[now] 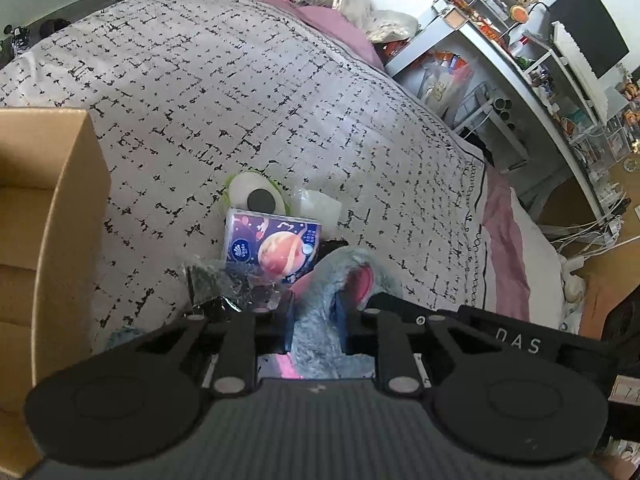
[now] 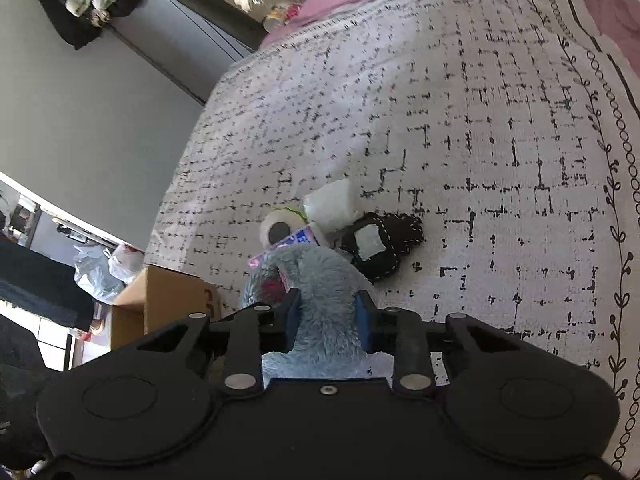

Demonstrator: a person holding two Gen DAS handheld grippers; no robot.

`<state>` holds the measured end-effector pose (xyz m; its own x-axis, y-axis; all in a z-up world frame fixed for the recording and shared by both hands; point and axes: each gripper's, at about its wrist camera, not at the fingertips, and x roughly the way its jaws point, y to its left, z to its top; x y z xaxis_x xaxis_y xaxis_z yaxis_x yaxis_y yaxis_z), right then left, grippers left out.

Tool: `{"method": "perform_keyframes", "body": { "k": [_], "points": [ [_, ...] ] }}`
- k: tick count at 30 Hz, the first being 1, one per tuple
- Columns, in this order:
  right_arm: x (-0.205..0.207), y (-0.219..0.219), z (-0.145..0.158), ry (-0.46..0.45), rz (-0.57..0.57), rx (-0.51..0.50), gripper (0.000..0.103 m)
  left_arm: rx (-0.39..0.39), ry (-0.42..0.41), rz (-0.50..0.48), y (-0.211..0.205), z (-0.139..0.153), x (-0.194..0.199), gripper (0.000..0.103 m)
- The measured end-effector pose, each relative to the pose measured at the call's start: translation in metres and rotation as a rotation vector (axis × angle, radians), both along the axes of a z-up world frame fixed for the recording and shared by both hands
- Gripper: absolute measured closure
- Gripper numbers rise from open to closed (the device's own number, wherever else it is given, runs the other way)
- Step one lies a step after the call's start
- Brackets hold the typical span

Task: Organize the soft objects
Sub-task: 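Lift the plush toy with the right gripper and carry it over the box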

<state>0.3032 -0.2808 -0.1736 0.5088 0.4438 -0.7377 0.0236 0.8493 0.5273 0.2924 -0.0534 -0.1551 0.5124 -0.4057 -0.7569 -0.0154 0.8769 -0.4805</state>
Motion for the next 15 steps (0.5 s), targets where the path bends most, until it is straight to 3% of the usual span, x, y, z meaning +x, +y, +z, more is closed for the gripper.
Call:
{"method": "perform_keyframes", "body": {
  "k": [15],
  "points": [
    [-0.033,0.015,0.039,-0.124,0.005,0.009,0.078,0.004,-0.082,-0.010,0.011,0.046,-0.034,0.083]
  ]
}}
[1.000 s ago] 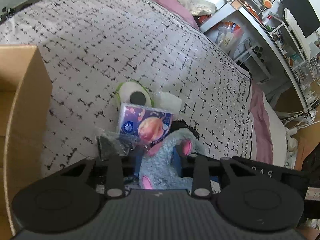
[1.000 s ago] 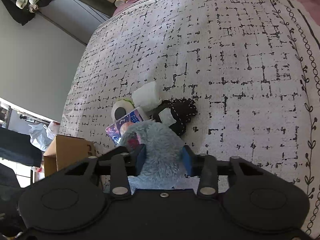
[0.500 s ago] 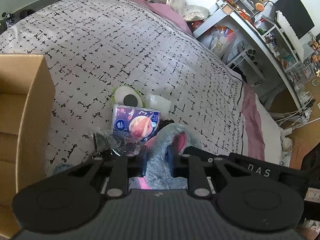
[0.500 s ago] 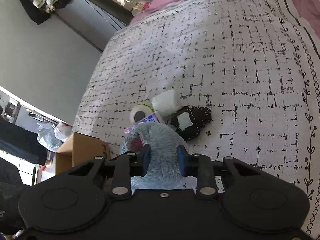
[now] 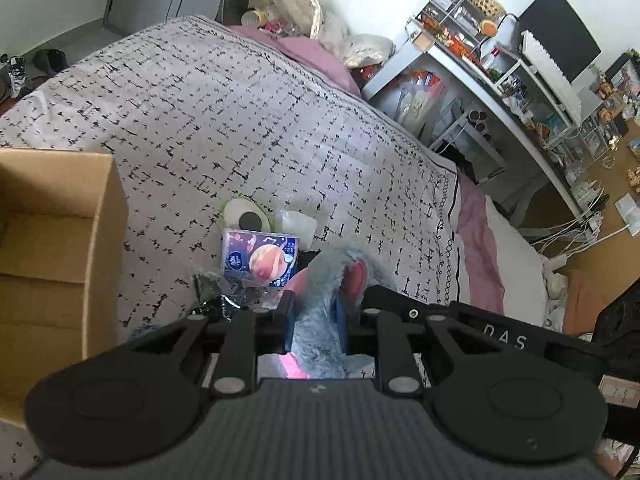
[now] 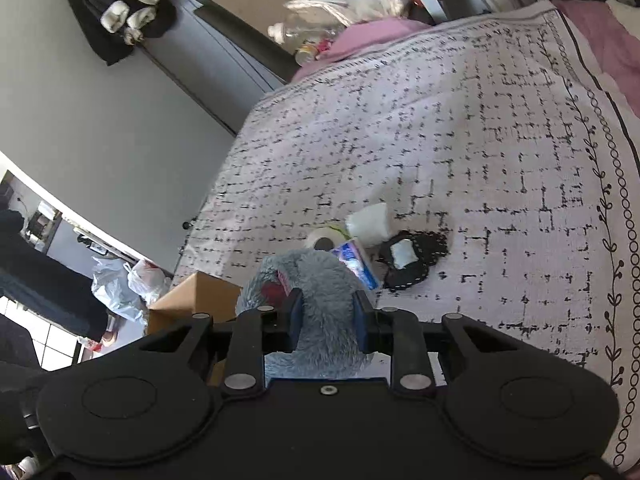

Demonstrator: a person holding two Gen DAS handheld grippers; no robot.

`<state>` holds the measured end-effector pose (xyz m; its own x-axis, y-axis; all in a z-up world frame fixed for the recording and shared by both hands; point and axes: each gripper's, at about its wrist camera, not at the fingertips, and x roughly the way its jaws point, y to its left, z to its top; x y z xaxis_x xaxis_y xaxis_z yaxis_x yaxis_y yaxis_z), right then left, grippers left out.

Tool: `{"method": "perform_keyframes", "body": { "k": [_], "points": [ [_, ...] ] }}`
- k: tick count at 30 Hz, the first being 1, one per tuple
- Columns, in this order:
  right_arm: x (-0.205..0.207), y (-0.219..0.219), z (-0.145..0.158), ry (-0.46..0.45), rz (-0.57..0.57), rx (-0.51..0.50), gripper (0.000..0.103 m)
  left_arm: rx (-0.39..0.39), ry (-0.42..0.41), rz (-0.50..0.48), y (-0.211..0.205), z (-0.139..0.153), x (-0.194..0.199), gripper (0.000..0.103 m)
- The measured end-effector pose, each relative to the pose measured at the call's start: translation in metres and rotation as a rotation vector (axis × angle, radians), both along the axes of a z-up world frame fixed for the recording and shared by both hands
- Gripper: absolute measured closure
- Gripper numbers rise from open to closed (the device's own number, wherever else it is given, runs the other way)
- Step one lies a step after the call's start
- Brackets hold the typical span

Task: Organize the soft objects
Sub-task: 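Lift the plush toy with the right gripper and carry it over the box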

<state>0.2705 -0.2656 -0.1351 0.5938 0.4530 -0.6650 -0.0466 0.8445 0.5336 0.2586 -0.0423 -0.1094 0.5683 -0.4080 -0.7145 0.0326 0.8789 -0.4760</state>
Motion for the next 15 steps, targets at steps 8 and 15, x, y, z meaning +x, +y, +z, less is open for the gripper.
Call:
{"method": "perform_keyframes", "body": {
  "k": [8,15],
  "points": [
    [-0.022,0.020,0.015,-0.043,0.046,-0.006,0.078,-0.015,-0.027,0.031,0.023,0.014,-0.025,0.084],
    [-0.040,0.037,0.027,-0.073,0.074,-0.031,0.078,-0.036,-0.043,0.042,0.040,0.021,-0.044,0.085]
  ]
}}
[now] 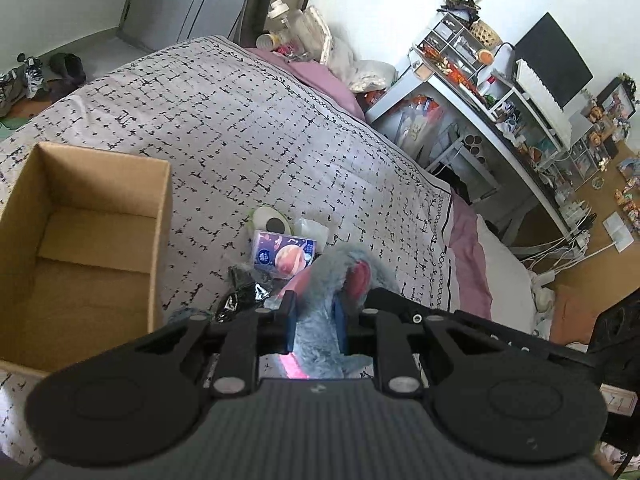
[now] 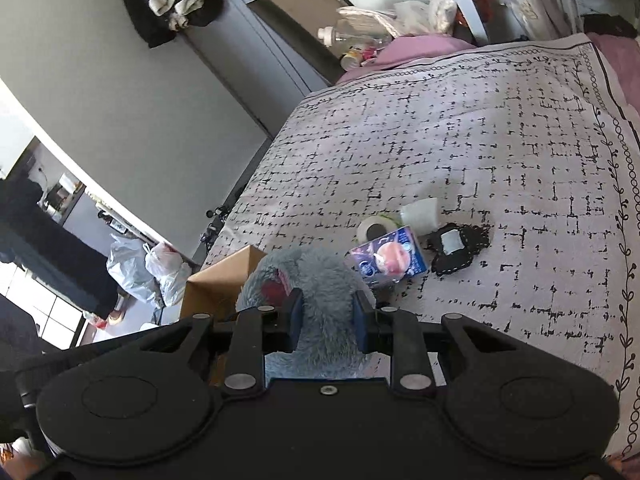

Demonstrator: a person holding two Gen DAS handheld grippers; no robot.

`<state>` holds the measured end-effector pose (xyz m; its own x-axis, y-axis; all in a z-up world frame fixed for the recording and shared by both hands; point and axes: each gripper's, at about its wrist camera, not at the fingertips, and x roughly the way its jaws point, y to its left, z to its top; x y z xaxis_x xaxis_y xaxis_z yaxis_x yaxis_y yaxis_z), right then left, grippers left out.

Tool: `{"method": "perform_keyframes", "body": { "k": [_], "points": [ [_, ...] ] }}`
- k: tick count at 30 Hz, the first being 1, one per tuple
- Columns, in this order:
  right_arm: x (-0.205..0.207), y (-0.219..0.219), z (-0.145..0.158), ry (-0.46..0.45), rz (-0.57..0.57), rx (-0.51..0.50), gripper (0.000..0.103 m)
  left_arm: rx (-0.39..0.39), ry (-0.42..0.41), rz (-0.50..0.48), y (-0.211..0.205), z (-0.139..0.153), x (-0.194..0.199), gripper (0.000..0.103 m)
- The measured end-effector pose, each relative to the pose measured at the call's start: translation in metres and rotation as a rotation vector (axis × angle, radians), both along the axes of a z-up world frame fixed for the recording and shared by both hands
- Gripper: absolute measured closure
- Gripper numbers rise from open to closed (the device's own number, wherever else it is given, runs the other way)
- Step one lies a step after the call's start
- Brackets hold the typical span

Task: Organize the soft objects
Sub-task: 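Lift the plush toy with the right gripper and carry it over the box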

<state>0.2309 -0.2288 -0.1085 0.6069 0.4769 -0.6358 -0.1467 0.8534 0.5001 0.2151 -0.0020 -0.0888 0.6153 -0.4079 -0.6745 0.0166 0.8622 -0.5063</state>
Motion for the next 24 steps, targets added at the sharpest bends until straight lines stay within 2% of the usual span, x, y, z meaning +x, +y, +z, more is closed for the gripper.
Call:
{"method": "perform_keyframes", "body": {
  "k": [16,24],
  "points": [
    [-0.017,0.054,0.017,-0.069,0.068,-0.035,0.078,-0.034,-0.053,0.061,0.050,0.009,-0.025,0.087],
    [-0.017,0.082,0.012,-0.073,0.093,-0.039,0.078,-0.054,-0.056,0.092,0.079,0.002,-0.027,0.089]
  ]
}}
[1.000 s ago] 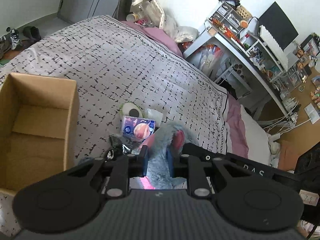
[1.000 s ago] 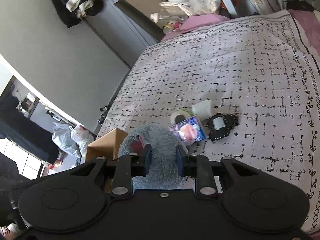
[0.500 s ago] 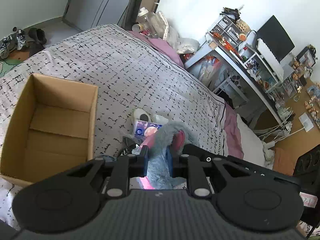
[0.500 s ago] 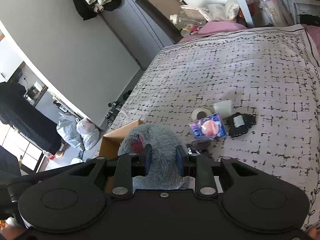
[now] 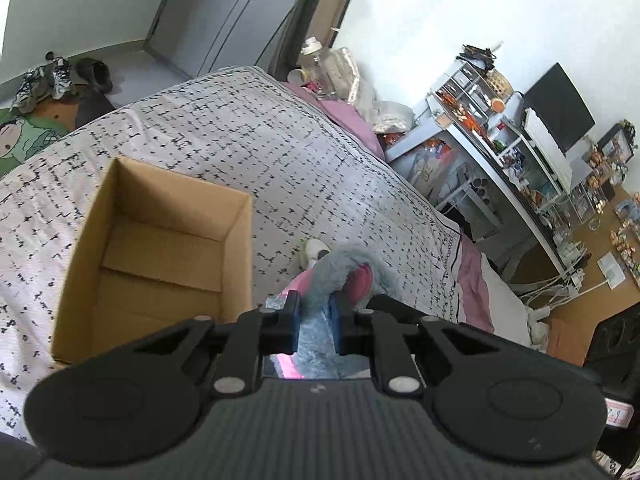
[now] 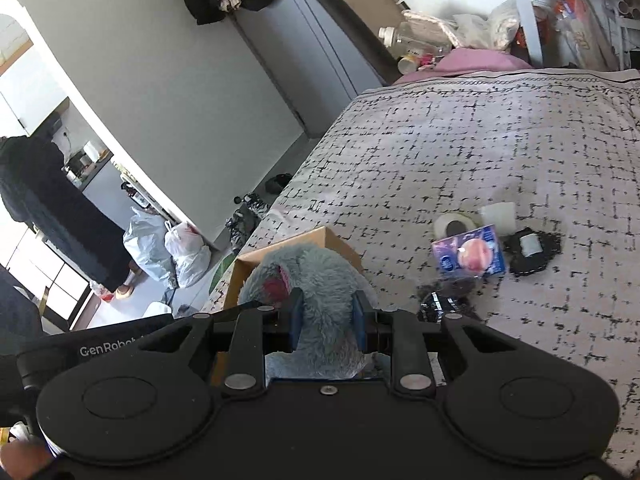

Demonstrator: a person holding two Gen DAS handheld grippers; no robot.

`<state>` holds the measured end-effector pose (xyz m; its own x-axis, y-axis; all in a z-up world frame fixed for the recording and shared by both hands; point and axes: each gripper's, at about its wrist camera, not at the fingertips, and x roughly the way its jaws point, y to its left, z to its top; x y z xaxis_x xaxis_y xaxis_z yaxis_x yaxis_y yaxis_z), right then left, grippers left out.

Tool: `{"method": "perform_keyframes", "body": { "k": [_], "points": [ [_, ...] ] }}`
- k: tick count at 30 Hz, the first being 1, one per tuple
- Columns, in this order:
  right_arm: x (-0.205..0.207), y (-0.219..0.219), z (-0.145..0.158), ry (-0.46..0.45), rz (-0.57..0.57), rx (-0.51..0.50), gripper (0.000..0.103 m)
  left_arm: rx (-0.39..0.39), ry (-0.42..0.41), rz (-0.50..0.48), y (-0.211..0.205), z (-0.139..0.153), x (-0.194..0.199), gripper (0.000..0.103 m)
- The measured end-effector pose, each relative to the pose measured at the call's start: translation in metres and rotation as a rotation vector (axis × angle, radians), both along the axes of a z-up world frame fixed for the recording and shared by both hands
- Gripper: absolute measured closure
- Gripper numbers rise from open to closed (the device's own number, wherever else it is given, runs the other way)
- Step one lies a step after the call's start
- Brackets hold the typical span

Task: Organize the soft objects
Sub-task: 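Lift the plush toy with the right gripper and carry it over the box, then lower the plush toy into the box and open the right gripper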

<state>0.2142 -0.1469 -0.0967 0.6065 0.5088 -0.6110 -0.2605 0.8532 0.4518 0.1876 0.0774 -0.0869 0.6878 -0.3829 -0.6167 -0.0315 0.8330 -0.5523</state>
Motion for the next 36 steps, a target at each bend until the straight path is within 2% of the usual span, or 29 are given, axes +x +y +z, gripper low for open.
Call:
{"method": "perform_keyframes", "body": {
  "k": [5,18,26,36],
  "points": [
    [0.000,0.023,-0.007,-0.002,0.007,-0.009,0.078,-0.002,0.002,0.027,0.021,-0.006,-0.001,0.090],
    [0.010,0.071,-0.030,0.064,0.056,-0.060,0.077,-0.011,0.050,0.086,0.069,-0.034,0.004,0.095],
    [0.017,0.082,-0.037,0.090,0.054,-0.079,0.075,-0.007,0.067,0.109,0.080,-0.045,0.013,0.097],
    [0.024,0.071,-0.039,0.114,-0.018,-0.087,0.075,0.015,0.088,0.130,0.089,-0.050,0.024,0.097]
  ]
}}
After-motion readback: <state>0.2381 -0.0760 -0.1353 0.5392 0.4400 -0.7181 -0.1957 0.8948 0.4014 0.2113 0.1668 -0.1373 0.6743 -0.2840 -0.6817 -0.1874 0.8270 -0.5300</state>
